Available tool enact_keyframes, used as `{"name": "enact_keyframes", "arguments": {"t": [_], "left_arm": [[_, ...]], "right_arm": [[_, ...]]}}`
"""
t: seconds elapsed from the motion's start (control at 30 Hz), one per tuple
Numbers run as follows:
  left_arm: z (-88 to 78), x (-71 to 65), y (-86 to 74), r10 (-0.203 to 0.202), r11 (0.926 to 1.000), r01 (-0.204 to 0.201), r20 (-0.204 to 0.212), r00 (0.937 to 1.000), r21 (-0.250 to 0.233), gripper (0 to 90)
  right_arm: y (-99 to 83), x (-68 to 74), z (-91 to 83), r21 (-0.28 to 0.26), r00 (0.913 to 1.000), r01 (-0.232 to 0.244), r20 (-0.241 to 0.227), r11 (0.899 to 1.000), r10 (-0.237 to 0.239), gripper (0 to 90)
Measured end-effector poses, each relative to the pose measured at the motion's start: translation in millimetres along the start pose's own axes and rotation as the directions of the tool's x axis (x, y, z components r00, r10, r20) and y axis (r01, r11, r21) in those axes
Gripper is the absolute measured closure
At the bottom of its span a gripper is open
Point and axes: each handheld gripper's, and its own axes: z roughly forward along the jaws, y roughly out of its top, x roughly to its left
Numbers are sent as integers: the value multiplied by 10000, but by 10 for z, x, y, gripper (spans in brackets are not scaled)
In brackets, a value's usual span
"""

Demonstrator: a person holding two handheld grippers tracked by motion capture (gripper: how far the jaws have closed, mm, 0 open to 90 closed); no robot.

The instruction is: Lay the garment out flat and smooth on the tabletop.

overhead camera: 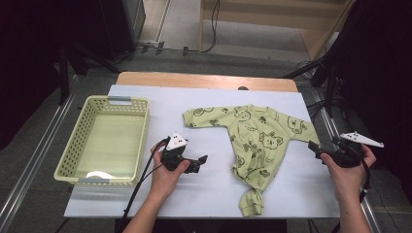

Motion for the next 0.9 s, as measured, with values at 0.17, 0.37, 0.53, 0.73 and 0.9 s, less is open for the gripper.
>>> {"name": "enact_keyframes", "arguments": {"t": [0.17,0.37,0.53,0.73,0.9], "left_arm": [[-1,-1,0,17,10000,-17,-19,10000,-5,24],[-10,-6,-4,11,10000,-11,-25,10000,-83,24],[-14,-7,-5,14,9999,-14,-24,10000,-132,23],[-13,-12,-2,77,9998,-79,-85,9999,-180,24],[-11,-89,6,497,9987,-500,-279,9984,-98,24]], "right_arm": [[-130,252,-92,-121,9995,286,-109,9995,-288,0],[-264,506,-128,-216,9979,539,-334,9983,-546,0],[-373,700,-200,-288,9953,763,-583,9967,-779,0],[-549,948,-287,-195,9875,1061,-1149,9942,-1076,0],[-671,1142,-362,-72,9786,1129,-1722,9936,-1125,0]]}}
